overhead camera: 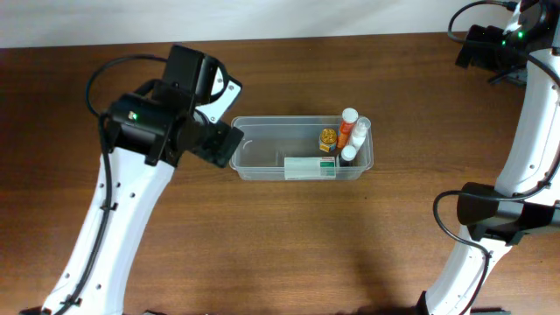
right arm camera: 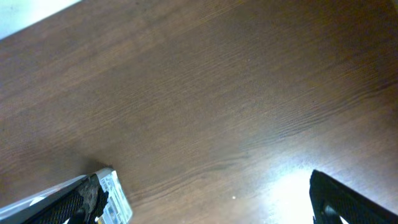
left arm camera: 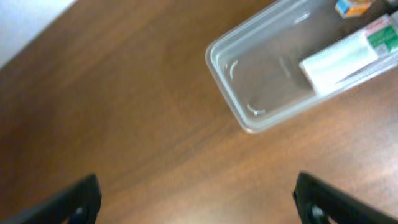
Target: Pack container
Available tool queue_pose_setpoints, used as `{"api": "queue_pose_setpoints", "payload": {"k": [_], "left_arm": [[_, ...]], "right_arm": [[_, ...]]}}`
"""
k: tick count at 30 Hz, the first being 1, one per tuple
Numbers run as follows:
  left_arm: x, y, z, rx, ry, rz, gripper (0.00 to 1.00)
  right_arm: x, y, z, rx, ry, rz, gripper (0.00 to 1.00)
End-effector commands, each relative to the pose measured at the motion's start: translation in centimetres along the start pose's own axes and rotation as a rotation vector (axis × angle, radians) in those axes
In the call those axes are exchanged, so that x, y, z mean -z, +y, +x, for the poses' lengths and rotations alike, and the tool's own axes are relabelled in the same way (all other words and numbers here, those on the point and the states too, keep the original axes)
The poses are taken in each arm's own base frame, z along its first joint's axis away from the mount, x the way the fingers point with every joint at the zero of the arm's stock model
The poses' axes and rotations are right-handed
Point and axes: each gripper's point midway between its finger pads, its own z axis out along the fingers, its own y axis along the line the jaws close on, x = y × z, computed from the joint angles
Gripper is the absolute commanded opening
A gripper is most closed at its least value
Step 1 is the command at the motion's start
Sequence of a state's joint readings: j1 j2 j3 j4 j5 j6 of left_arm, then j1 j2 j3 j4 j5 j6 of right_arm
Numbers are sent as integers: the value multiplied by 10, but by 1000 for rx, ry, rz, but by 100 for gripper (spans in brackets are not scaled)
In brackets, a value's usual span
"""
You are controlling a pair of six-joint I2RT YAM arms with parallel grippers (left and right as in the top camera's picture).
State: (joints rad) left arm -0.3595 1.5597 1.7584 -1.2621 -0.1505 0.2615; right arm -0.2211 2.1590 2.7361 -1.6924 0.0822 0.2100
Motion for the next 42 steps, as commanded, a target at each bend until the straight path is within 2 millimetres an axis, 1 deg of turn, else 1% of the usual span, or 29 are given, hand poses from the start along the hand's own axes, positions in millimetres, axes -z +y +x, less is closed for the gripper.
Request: {"api": "queue_pose_setpoints", "payload": {"k": [1,4,9,12,14,18,21,25,31,37,39,42], "left_arm": [[3,-4,8,29,-74,2,99],[-11,-5,17,54,-126,-14,100],[-31,-2,37,108,-260,-68,99],[-50,-7,51,120,-328,-88,99],[-59,-11,60,126,-384,-104,99],[-68,-15,80,150,-502,-142,99],[-69,-16,91,166,-605,-177,99],[-60,-19,104,181,-730,-214,99],[-49,-21,126,198,-857,-244,99],[-36,-21,136,189,-970,-236,99],[-39,-20,141,192,-966,-236,99],[-49,-19,153,208,-917,-240,99]], "right_arm": [[8,-3,-2,-12,-20,6,98],[8,-3,-2,-12,-20,6,98],[8,-3,-2,-12,-20,6,98],[8,-3,-2,-12,-20,6,98],[8,-3,-2,-12,-20,6,99],[8,-3,-2,-12,-20,6,98],[8,-3,-2,-12,-20,6,98],[8,-3,-2,-12,-20,6,98],[8,-3,-2,-12,-20,6,98],[8,-3,-2,-12,-20,6,98],[8,-3,-2,-12,-20,6,98],[8,-3,-2,-12,-20,6,98]]}}
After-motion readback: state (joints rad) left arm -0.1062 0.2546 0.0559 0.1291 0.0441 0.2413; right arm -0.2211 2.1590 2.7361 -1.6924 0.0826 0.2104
